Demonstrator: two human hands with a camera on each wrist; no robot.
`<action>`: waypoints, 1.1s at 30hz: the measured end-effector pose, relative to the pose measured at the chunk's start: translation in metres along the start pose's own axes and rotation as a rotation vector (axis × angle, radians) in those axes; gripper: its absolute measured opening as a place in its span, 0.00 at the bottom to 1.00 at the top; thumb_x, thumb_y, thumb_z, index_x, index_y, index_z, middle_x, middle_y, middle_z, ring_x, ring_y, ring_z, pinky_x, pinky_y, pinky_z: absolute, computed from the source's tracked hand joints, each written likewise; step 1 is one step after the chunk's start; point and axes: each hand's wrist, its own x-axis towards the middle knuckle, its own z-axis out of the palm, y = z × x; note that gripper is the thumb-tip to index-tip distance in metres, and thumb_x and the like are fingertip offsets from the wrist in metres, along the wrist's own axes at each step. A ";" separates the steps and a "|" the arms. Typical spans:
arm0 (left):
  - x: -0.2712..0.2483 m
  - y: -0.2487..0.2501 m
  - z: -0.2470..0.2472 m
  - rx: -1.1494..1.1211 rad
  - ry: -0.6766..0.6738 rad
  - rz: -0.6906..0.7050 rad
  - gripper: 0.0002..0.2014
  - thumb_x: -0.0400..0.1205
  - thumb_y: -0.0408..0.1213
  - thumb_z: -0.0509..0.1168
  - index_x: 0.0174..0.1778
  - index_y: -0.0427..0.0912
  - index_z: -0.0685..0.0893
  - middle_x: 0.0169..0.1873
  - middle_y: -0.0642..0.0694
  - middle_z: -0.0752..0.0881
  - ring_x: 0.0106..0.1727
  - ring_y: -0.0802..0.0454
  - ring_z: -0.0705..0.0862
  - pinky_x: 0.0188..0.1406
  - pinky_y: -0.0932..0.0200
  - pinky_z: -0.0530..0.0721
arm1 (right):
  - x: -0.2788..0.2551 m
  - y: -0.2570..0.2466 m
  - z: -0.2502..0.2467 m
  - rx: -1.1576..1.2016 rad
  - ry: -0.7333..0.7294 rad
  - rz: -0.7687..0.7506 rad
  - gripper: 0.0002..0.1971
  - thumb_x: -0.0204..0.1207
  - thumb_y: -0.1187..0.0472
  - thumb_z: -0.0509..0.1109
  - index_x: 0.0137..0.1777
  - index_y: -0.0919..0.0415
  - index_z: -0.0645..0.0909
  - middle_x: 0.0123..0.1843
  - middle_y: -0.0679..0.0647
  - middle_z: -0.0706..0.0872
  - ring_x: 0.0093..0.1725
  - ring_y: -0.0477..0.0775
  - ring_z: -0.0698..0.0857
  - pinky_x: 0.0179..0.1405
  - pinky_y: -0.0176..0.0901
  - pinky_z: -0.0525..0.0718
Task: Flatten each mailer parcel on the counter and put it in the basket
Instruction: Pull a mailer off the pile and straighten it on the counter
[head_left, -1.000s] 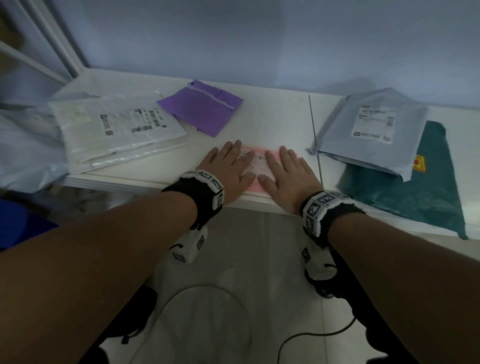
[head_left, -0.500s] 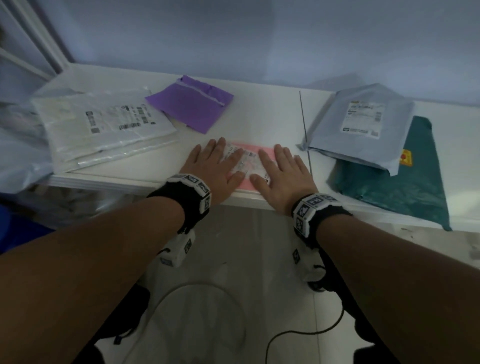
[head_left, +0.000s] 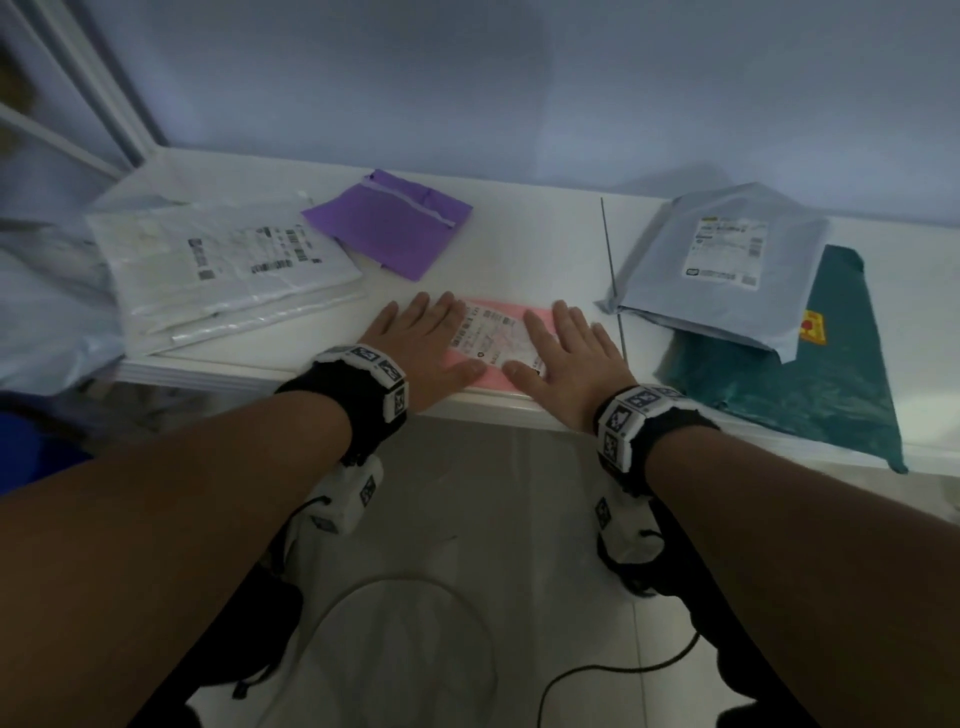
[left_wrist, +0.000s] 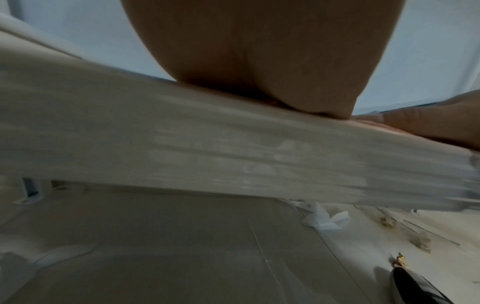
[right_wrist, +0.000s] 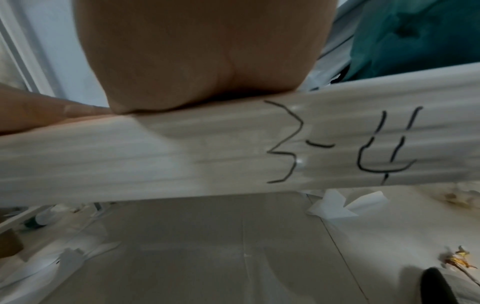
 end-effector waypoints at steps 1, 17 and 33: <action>-0.001 0.000 -0.001 -0.005 -0.008 -0.002 0.44 0.79 0.72 0.40 0.84 0.49 0.36 0.85 0.53 0.38 0.85 0.50 0.40 0.83 0.43 0.41 | -0.001 0.002 -0.003 0.007 -0.021 -0.006 0.42 0.78 0.26 0.43 0.87 0.45 0.38 0.88 0.56 0.36 0.87 0.55 0.38 0.85 0.53 0.37; -0.001 -0.015 -0.012 0.061 -0.106 0.025 0.44 0.74 0.77 0.41 0.84 0.62 0.38 0.84 0.62 0.38 0.85 0.45 0.39 0.81 0.40 0.40 | -0.001 0.019 -0.016 -0.035 -0.194 0.008 0.48 0.70 0.19 0.45 0.85 0.38 0.33 0.87 0.48 0.32 0.86 0.57 0.35 0.84 0.60 0.38; -0.003 -0.017 -0.035 0.189 -0.218 0.061 0.47 0.72 0.78 0.46 0.82 0.62 0.35 0.84 0.59 0.37 0.85 0.43 0.42 0.82 0.37 0.43 | -0.007 0.022 -0.045 -0.105 -0.303 -0.034 0.45 0.78 0.27 0.53 0.87 0.43 0.35 0.88 0.49 0.36 0.87 0.61 0.40 0.84 0.60 0.43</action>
